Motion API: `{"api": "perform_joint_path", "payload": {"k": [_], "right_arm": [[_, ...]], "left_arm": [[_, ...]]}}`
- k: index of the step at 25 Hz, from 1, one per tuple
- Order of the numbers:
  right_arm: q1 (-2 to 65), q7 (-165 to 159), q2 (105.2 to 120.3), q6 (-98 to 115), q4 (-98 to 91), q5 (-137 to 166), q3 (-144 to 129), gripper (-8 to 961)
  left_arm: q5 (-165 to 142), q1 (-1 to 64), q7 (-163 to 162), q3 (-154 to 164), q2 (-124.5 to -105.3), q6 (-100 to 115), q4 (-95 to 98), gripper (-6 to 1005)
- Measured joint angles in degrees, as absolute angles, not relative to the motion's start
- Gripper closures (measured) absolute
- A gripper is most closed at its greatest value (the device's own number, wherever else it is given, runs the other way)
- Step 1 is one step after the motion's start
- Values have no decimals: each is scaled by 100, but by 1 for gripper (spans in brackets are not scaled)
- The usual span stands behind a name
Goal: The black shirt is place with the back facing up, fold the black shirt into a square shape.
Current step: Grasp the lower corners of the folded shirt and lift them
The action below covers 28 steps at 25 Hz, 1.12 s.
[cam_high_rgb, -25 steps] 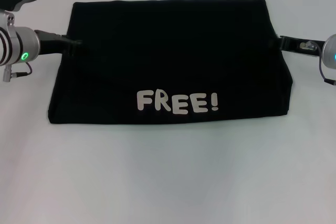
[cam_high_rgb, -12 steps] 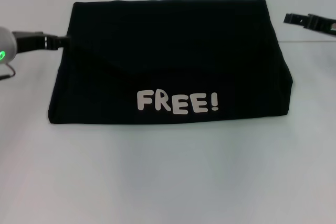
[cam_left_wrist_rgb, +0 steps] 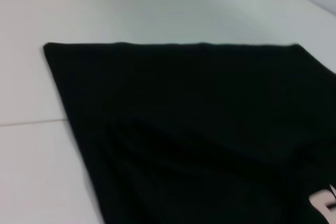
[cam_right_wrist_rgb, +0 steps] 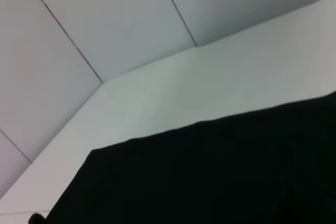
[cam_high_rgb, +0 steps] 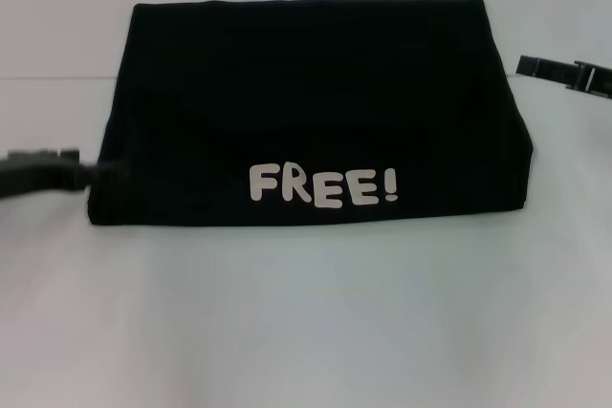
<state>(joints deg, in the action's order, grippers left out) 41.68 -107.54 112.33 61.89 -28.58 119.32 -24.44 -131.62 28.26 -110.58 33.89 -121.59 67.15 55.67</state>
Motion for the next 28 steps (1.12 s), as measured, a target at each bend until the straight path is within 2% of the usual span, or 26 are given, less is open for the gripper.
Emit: {"api": "perform_joint_path", "payload": {"k": [4, 10, 25, 28], "right_arm": [[4156, -10747, 11289, 6153, -2827, 11950, -2444, 219], [4154, -10766, 11305, 6075, -2812, 11932, -2443, 220], [4141, -10780, 11328, 5981, -2803, 11920, -2443, 221], [4135, -10779, 11329, 5980, -2803, 11919, -2443, 221]], "left_arm": [[-13204, 2795, -10367, 3410, -12274, 6594, 5345, 112], [-13261, 2842, -10094, 3699, -12202, 6151, 4909, 111], [-13595, 2831, -9900, 4028, -12240, 6063, 4855, 112], [-13596, 2830, -9893, 4085, -12246, 5991, 4865, 150]]}}
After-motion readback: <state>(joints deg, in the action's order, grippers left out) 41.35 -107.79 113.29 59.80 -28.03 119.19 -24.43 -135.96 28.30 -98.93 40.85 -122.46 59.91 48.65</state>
